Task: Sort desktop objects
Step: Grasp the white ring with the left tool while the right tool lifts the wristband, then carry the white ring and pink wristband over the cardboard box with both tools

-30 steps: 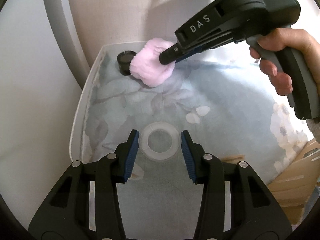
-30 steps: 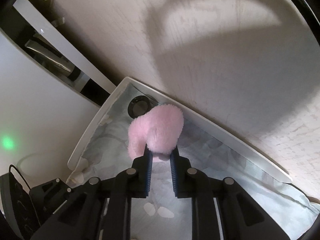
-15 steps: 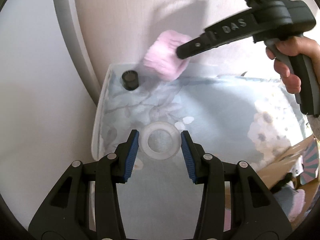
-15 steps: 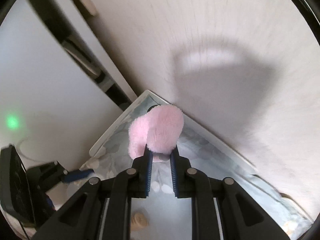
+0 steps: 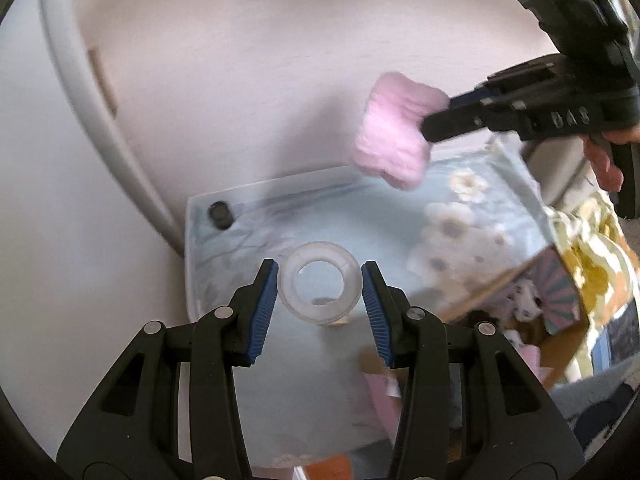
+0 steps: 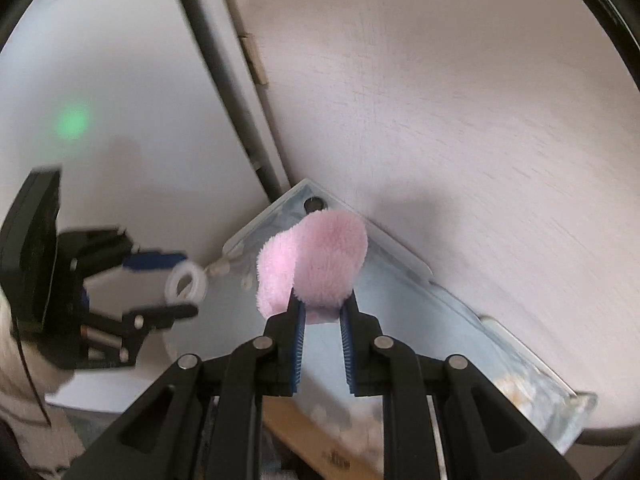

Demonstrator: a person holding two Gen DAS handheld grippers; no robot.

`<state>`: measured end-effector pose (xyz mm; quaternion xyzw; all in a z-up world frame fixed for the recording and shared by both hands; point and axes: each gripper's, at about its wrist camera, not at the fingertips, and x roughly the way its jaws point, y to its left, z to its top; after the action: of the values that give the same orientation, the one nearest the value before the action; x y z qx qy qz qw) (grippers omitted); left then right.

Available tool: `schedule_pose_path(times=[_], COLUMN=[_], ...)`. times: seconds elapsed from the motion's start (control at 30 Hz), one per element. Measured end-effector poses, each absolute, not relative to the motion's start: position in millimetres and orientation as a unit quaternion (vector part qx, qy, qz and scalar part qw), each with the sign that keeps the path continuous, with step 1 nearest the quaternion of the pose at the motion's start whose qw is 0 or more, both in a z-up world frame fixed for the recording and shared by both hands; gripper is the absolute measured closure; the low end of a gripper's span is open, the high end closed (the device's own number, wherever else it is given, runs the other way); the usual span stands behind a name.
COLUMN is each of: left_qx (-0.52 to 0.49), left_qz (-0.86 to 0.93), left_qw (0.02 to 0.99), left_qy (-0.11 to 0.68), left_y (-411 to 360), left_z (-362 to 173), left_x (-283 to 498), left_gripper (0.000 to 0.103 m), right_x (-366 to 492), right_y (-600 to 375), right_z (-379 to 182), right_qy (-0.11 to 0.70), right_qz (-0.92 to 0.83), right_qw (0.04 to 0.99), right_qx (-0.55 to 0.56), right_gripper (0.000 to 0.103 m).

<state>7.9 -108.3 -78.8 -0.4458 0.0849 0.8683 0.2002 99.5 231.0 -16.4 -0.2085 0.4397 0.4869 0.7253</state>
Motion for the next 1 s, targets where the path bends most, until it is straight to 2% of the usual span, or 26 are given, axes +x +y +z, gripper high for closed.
schedule_pose_path(times=[0.17,0.37,0.73,1.0], left_qx=[-0.445,-0.465,-0.530,-0.568], left_qz=[0.854,0.824,0.767,0.738], left_qw=[0.249,0.300,0.324,0.323], left_qy=[0.099,0.121,0.159,0.169], left_y=[-77,-38,3,11], left_z=[-62,-76,-141,-173], left_x=[33,58,91,98], left_gripper=[0.063,0.063,0.063,0.063], right_x=[54,16,-7,-21], right_y=[196,165,96,78], right_z=[-13,-30,-104,-135], right_qy=[0.455,0.476,0.562,0.581], right_qz=[0.481,0.463,0.400,0.380], right_qw=[0.722,0.724,0.705,0.698], right_qx=[-0.202,-0.185,-0.164,-0.177], right_gripper=[0.087,0.087,0.087,0.087])
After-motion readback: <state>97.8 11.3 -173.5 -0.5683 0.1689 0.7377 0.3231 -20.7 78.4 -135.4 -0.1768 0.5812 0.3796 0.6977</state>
